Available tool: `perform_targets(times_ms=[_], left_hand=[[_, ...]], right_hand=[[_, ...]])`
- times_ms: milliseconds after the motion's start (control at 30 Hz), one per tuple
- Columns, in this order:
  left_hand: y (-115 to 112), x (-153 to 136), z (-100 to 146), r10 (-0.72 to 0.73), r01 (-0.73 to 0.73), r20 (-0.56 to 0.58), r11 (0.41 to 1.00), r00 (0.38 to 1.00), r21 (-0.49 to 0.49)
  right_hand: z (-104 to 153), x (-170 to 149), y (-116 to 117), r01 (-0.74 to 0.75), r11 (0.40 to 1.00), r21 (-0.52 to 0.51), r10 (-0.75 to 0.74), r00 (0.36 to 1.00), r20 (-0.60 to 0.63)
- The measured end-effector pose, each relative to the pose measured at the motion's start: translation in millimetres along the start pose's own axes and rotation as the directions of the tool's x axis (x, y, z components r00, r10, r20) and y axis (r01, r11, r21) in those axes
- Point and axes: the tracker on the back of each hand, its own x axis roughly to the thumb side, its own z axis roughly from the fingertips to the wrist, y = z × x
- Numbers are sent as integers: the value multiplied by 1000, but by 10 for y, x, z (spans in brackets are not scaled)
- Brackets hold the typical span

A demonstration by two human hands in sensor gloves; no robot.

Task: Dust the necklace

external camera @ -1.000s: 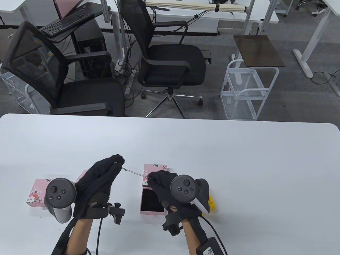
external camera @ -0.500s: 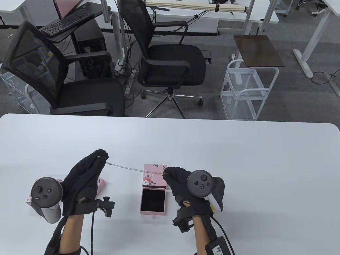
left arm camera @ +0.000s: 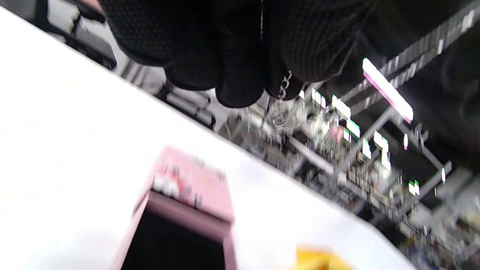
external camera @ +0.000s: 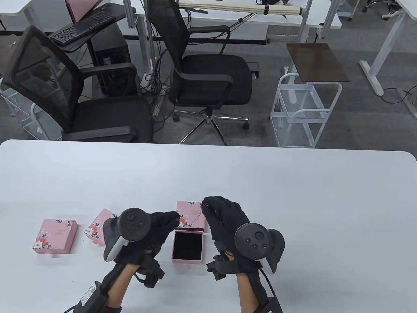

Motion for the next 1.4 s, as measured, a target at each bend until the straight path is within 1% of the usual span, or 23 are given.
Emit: perform_targets(times_ms=[100, 200, 267, 367, 433, 467, 533, 600, 667, 733, 800, 900, 967, 1033, 1133, 1233, 1300, 1400], left_hand=[[-89, 34, -33, -20, 21, 9, 993, 1000, -113], [-91, 20, -33, -25, 25, 3, 991, 1000, -131], [-37, -9, -12, -2, 1, -6, 995, 1000, -104], [99, -26, 50, 72, -73, -4, 996, 997, -51], [198, -15, 109, 132, -132, 36, 991, 991, 7], [254, -1, 146, 177, -180, 63, 982, 982, 51], [329, 26, 208, 233, -242, 98, 966, 967, 92], [377, 63, 259, 286, -309, 171, 942, 943, 133], [378, 105, 282, 326, -356, 207, 926, 922, 124], [351, 165, 296, 340, -370, 235, 924, 911, 95], [305, 228, 295, 314, -340, 244, 938, 918, 73], [265, 263, 289, 264, -292, 245, 952, 933, 87], [258, 268, 290, 266, -297, 248, 950, 932, 98], [277, 250, 281, 290, -314, 257, 948, 922, 54], [290, 211, 256, 364, -376, 271, 927, 891, -10], [286, 173, 221, 462, -445, 271, 887, 845, -125], [271, 159, 200, 530, -495, 267, 848, 805, -192], [250, 147, 181, 573, -528, 259, 819, 778, -227]], right_hand=[[10, 40, -7, -5, 1000, -3, 5, 1000, 13], [14, 56, -6, -11, 1000, -2, 11, 1000, 18], [14, 57, 1, -13, 1000, 8, 13, 1000, 18], [8, 70, 9, -23, 999, 48, 22, 1000, 18], [6, 82, 13, -31, 998, 59, 30, 999, 20], [5, 93, 15, -38, 997, 70, 37, 999, 22], [5, 108, 16, -49, 995, 84, 47, 999, 26], [5, 127, 21, -60, 994, 93, 57, 998, 33], [9, 149, 31, -65, 993, 101, 61, 997, 42], [16, 185, 60, -67, 990, 123, 60, 996, 60], [25, 229, 101, -75, 987, 143, 64, 995, 76], [31, 264, 139, -98, 983, 155, 83, 991, 101], [27, 261, 155, -98, 979, 177, 82, 992, 94], [17, 226, 157, -83, 981, 178, 70, 994, 82], [3, 171, 145, -64, 982, 175, 54, 997, 61], [-9, 118, 146, -46, 983, 176, 40, 998, 41], [-14, 91, 162, -33, 982, 185, 28, 999, 31], [-20, 66, 194, -16, 980, 198, 12, 1000, 19]])
